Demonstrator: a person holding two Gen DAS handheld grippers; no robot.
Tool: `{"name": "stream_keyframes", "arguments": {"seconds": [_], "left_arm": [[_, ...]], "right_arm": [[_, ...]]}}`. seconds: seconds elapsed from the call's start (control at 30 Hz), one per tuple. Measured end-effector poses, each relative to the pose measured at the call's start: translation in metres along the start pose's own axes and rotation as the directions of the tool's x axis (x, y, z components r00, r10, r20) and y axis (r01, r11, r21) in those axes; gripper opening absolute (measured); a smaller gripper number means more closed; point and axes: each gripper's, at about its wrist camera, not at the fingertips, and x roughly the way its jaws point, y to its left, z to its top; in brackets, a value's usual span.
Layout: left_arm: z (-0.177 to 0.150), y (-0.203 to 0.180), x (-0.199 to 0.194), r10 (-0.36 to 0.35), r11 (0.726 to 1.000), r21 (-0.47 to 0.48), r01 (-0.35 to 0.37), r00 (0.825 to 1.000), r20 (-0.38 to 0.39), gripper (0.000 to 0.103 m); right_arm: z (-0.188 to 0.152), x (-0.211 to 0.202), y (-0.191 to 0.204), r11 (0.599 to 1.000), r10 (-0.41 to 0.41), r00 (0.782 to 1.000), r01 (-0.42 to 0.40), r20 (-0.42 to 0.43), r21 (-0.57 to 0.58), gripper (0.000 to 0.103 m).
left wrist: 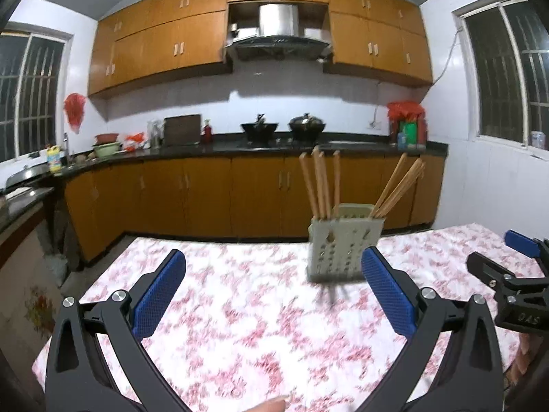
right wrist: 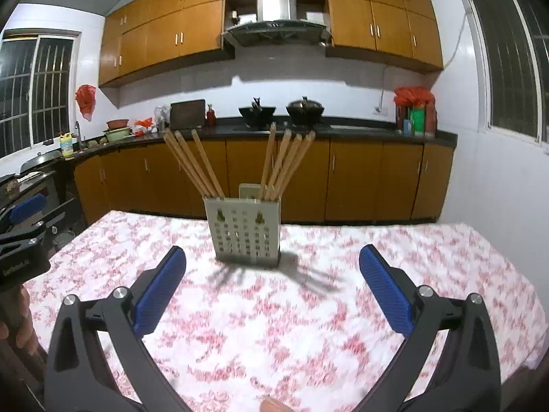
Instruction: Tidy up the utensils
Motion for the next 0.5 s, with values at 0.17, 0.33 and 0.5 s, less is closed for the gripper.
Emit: {"name": "stream_keyframes", "arguments": {"seconds": [0.17,0.33,0.5], "left_arm": [[-0.023,0.001,0.003,0.019,1.000,-0.004,-0.020,0.998,-0.052,0.101],[-0.040,-0.006,0.003,0.033,0.999,0.036,-0.031,0.997,-0.072,0.101],[-0.049,-0.011,0.003,0.028,0.999,0.047,-0.024,0.996,-0.087,0.101]], "right_arm": [[-0.012,0.002,0.000,1.000,-0.003,1.000,0.004,-0.015,0.015,0.099],[-0.023,0.003,0.002,1.000,-0.016,1.000,0.016,-0.026,0.007,0.099],[-0.033,0.007,0.001,1.000,-0.026,0.999,0.027,-0.046,0.006,0.099]]}}
